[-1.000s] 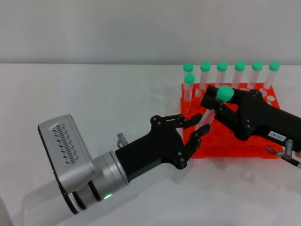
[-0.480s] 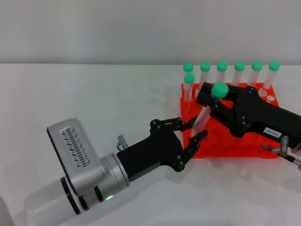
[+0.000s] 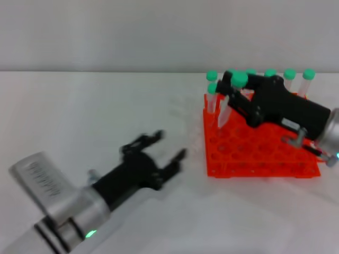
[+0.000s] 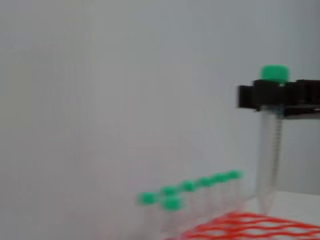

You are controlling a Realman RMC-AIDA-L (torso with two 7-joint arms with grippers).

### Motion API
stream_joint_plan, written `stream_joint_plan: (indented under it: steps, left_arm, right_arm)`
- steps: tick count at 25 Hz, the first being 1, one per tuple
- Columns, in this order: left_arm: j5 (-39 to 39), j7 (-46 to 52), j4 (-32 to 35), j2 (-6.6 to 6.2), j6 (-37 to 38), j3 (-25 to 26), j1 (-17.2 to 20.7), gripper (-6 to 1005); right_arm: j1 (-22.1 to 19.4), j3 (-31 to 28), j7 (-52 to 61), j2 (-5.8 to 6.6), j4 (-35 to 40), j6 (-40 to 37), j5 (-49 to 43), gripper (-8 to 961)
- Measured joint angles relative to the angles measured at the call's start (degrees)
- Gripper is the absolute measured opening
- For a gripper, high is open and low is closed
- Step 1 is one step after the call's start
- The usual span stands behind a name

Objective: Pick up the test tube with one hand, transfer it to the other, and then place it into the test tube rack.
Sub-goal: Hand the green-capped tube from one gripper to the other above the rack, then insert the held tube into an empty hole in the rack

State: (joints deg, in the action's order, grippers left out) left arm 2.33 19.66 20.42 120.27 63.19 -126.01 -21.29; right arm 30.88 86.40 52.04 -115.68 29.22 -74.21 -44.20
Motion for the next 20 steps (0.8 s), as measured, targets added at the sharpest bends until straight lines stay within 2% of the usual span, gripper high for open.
stream_joint_plan:
  steps: [2, 9, 14, 20]
  left_arm:
    - [6.30, -2.46, -0.47, -0.15, 0.83, 0.03, 3.35, 524]
    - [17.89, -6.68, -1.43, -0.21, 4.08, 0.06, 8.91, 712]
    - [24.89, -6.54, -4.58, -0.22, 9.73, 0.03, 11.47, 711]
    - [25.60, -6.37, -4.91, -0.18, 11.29, 0.03, 11.57, 711]
  right_arm:
    - [0.68, 0.34, -1.55, -0.38, 0.68, 4.84, 1.81, 226]
    - [4.02, 5.46, -8.82, -0.51, -1.89, 15.38, 15.89, 234]
    - [7.43, 13.30, -13.08, -0.52, -3.66, 22.29, 25.56, 240]
    - [8.03, 22.01, -18.64, -0.50, -3.80, 26.82, 37.05, 247]
